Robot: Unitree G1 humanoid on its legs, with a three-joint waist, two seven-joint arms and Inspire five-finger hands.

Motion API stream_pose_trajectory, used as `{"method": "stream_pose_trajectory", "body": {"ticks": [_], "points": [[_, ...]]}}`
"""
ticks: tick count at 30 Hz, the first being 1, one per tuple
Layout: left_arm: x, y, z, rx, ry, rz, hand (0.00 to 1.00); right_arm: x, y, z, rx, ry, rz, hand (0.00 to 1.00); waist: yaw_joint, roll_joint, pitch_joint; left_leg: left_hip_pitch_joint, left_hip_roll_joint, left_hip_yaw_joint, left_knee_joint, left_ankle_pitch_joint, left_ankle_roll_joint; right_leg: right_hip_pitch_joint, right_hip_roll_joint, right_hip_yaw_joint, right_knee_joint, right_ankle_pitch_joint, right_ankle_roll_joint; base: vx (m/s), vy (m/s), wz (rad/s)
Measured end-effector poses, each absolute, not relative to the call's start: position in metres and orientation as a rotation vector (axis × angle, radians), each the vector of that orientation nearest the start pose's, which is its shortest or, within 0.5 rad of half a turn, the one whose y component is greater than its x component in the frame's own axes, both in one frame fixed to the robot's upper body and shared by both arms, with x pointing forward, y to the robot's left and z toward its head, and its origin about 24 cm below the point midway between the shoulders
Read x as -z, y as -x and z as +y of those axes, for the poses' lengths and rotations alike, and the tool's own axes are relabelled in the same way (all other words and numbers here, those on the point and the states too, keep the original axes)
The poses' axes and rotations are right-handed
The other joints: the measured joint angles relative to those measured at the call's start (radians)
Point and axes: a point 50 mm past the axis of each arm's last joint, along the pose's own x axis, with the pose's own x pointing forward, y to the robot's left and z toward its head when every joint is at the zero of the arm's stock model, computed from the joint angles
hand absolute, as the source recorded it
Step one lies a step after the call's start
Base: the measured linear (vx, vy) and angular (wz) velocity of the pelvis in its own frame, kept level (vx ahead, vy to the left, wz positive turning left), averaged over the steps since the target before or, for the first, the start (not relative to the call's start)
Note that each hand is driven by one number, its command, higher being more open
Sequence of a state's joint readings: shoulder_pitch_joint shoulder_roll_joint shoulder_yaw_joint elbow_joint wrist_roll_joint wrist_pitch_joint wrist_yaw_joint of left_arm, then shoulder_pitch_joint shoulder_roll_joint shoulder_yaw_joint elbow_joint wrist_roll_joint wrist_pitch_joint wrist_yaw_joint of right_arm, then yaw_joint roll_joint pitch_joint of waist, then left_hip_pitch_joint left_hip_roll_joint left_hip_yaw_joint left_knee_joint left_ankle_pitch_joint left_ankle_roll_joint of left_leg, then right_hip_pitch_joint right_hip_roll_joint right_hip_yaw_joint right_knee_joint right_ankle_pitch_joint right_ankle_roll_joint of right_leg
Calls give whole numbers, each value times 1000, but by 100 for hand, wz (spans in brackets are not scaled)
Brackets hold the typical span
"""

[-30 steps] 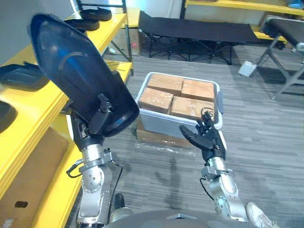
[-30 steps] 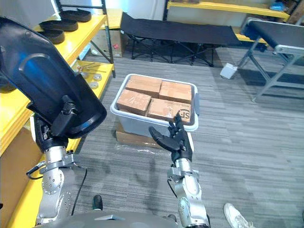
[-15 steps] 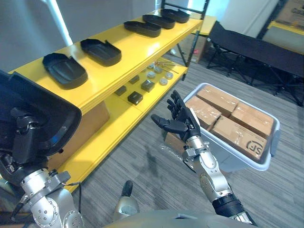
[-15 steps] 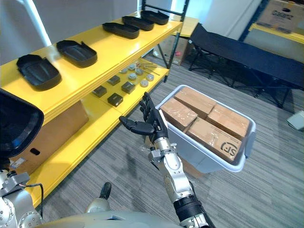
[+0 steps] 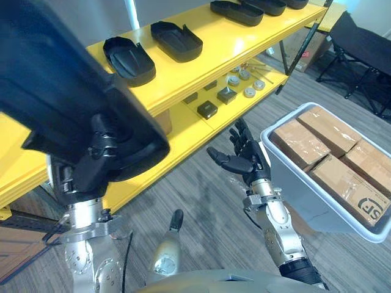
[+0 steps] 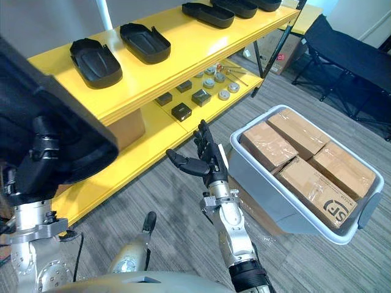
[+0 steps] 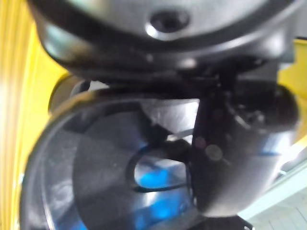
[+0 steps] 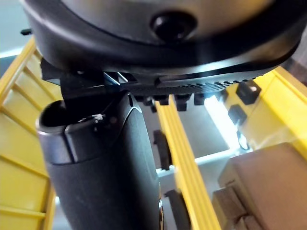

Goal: Walk over and take three plastic housings, then place them on the shelf

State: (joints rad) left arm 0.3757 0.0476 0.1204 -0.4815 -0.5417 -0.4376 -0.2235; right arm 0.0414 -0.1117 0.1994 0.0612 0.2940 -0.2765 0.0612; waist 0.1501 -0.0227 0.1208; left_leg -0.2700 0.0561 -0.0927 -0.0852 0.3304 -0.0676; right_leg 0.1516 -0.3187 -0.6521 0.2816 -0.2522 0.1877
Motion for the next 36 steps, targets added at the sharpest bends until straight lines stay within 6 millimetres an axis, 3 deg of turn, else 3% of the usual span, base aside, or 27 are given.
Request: {"method": "stream_pose_trajectory", "body": {"ticks": [4, 6, 8, 9, 10, 11, 12, 14, 16, 17, 18, 19, 20, 21, 22, 23, 25, 27, 28, 30, 31, 32, 33, 36], "points": [[-122, -167, 191, 43, 349, -641, 0, -44, -240, -124, -281, -124, -166, 100, -24, 28, 14, 0, 2, 8, 0, 5, 12, -15, -14, 7, 48, -21, 38, -60, -1, 5], [-121, -167, 187, 61, 363, -633, 0, -44, -239, -125, -306, -76, -165, 100, -27, 43, 23, -1, 8, 80, 0, -32, 31, -10, -22, -10, 54, -28, 41, -78, 21, 22], [-121, -167, 187, 61, 361, -635, 0, -45, -239, -124, -321, -62, -171, 100, -18, 23, 35, -2, 2, 153, 5, -85, 48, -9, -50, -15, 48, -24, 36, 10, 54, 16], [-122, -167, 187, 59, 359, -647, 0, -50, -239, -122, -333, -63, -196, 100, -10, 25, 51, -28, -2, 190, 84, -97, 58, -1, -66, -15, 53, -24, 37, 47, 55, 9], [-122, -166, 188, 55, 357, -647, 0, -54, -239, -120, -341, -66, -219, 100, -3, 29, 65, -44, 0, 193, 150, -92, 55, 18, -70, -17, 57, -28, 44, 78, 63, 6], [-121, -166, 189, 53, 351, -643, 0, -56, -240, -119, -340, -73, -234, 100, 3, 13, 73, -58, -14, 204, 213, -116, 47, 38, -90, -22, 58, -32, 50, 121, 77, 5], [-122, -166, 191, 49, 342, -649, 0, -61, -241, -114, -349, -78, -265, 100, 17, -15, 81, -89, -31, 215, 314, -183, 53, 63, -112, -32, 43, -27, 38, 148, 93, 8], [-121, -165, 193, 40, 334, -649, 0, -66, -243, -113, -348, -74, -293, 100, 16, -21, 87, -109, -38, 216, 382, -241, 61, 80, -117, -29, 50, 2, 1, 151, 122, 16], [-120, -165, 195, 35, 320, -643, 0, -70, -244, -115, -324, -62, -315, 100, 14, -16, 87, -98, -47, 206, 413, -292, 81, 47, -143, 26, 158, 105, -111, 179, 247, 23], [-122, -164, 199, 29, 299, -650, 0, -75, -244, -117, -318, -64, -340, 100, 17, -18, 86, -81, -50, 212, 404, -311, 89, 12, -159, 63, 215, 184, -162, 214, 272, -1], [-123, -162, 206, 5, 262, -651, 0, -80, -244, -117, -314, -70, -376, 100, 17, -22, 85, -48, -54, 224, 369, -319, 100, -25, -175, 110, 267, 297, -174, 244, 267, -7], [-124, -162, 210, -14, 237, -651, 0, -81, -244, -118, -308, -71, -387, 100, 12, -21, 85, -27, -56, 222, 348, -321, 103, -48, -179, 140, 302, 339, -159, 288, 220, -2], [-126, -161, 218, -54, 192, -654, 0, -83, -244, -117, -295, -88, -408, 100, 6, -17, 87, 16, -54, 198, 308, -320, 117, -96, -164, 175, 406, 256, -135, 228, 132, 5], [-127, -160, 222, -72, 186, -656, 0, -84, -244, -118, -292, -89, -416, 100, 5, -13, 90, 43, -54, 193, 286, -319, 124, -114, -148, 176, 443, 187, -139, 266, 135, 10], [-128, -159, 227, -105, 178, -661, 0, -87, -246, -120, -289, -78, -427, 100, -1, 1, 92, 95, -54, 176, 250, -318, 128, -135, -99, 171, 461, 88, -150, 281, 168, 20], [-131, -160, 230, -129, 175, -673, 0, -92, -249, -123, -270, -51, -451, 100, -13, 22, 93, 137, -54, 154, 217, -318, 128, -157, -38, 161, 418, 29, -166, 233, 150, 31], [-136, -167, 230, -131, 188, -707, 0, -107, -254, -132, -215, -37, -521, 100, -32, 41, 85, 169, -68, 99, 183, -316, 126, -219, 46, 207, 302, -2, -176, 225, 91, 85], [-140, -182, 225, -101, 217, -734, 0, -125, -251, -144, -134, -5, -614, 100, -70, 54, 79, 176, -101, 6, 172, -315, 124, -297, 90, 350, 232, 4, -166, 232, -13, 155], [-140, -192, 222, -87, 234, -737, 0, -136, -248, -153, -84, 0, -671, 100, -96, 55, 77, 189, -120, -46, 162, -311, 117, -326, 97, 452, 200, 23, -133, 185, -86, 167], [-135, -201, 220, -86, 244, -706, 0, -153, -243, -167, -18, 10, -759, 100, -106, 37, 64, 234, -144, -115, 124, -299, 89, -309, 82, 495, 92, 63, -75, 286, -256, 153], [-134, -202, 221, -88, 243, -700, 0, -156, -241, -172, -4, 19, -781, 100, -104, 26, 53, 236, -149, -137, 120, -306, 77, -293, 77, 479, 39, 78, -62, 339, -394, 127], [-135, -201, 223, -91, 235, -698, 0, -162, -238, -180, 19, 38, -821, 100, -103, -15, 26, 223, -149, -114, 122, -342, 72, -239, 60, 429, -86, 177, -87, 278, -375, 155], [-129, -202, 219, -93, 266, -670, 0, -165, -237, -191, 33, 54, -836, 100, -107, 0, 15, 202, -52, 90, 167, -357, 49, -169, 83, 325, -152, 256, -65, 283, -379, 155], [-119, -205, 203, -18, 317, -608, 0, -169, -234, -215, 107, 55, -834, 100, -121, 52, -5, 195, 60, 339, 168, -317, 6, -71, 122, 181, -197, 244, -83, 170, -166, 137]]}}
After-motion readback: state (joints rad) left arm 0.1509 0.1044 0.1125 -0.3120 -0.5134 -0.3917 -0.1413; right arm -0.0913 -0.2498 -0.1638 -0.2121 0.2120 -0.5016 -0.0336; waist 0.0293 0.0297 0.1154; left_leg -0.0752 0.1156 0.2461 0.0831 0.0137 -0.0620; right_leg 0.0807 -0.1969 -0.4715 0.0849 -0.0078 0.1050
